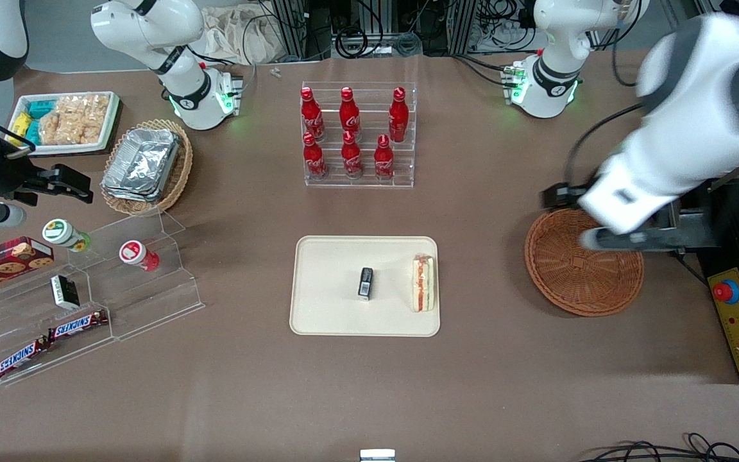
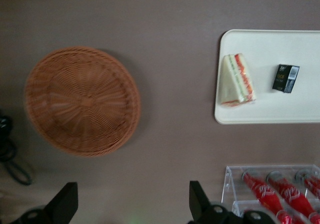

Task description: Place sandwich from basket to tray

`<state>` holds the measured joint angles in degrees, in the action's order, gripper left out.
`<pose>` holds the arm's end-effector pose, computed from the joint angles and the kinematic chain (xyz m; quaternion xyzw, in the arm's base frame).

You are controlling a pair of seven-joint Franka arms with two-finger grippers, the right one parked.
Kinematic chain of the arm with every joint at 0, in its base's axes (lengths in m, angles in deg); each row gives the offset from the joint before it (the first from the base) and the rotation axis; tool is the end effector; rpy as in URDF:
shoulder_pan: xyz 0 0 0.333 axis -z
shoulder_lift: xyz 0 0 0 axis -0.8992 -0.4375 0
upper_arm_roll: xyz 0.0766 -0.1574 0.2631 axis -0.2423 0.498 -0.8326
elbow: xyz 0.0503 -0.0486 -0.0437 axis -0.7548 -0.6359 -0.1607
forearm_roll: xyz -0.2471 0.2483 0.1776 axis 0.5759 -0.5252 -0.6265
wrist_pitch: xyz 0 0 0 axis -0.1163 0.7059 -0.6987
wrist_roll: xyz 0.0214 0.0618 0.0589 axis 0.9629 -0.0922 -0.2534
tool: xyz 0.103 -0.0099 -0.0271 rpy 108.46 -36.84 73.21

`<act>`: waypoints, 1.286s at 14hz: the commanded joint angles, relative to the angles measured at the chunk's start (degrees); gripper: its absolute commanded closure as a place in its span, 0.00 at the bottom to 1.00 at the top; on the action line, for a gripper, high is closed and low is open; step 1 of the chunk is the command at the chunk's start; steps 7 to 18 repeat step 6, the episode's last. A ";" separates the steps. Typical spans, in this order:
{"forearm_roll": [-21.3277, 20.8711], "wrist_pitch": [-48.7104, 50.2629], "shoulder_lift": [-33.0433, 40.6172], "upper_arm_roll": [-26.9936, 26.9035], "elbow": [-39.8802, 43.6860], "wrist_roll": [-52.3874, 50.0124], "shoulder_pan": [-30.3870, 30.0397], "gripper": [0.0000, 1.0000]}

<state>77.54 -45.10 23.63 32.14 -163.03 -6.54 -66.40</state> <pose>0.5850 -0.1233 0.6028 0.9985 -0.0078 -0.0437 0.0312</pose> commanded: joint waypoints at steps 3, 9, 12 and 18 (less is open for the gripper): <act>2.01 3.83 11.74 -12.54 -5.46 4.96 6.21 0.00; 2.01 4.18 11.84 -12.45 -4.25 4.17 6.30 0.00; 2.01 4.18 11.84 -12.45 -4.25 4.17 6.30 0.00; 2.01 4.18 11.84 -12.45 -4.25 4.17 6.30 0.00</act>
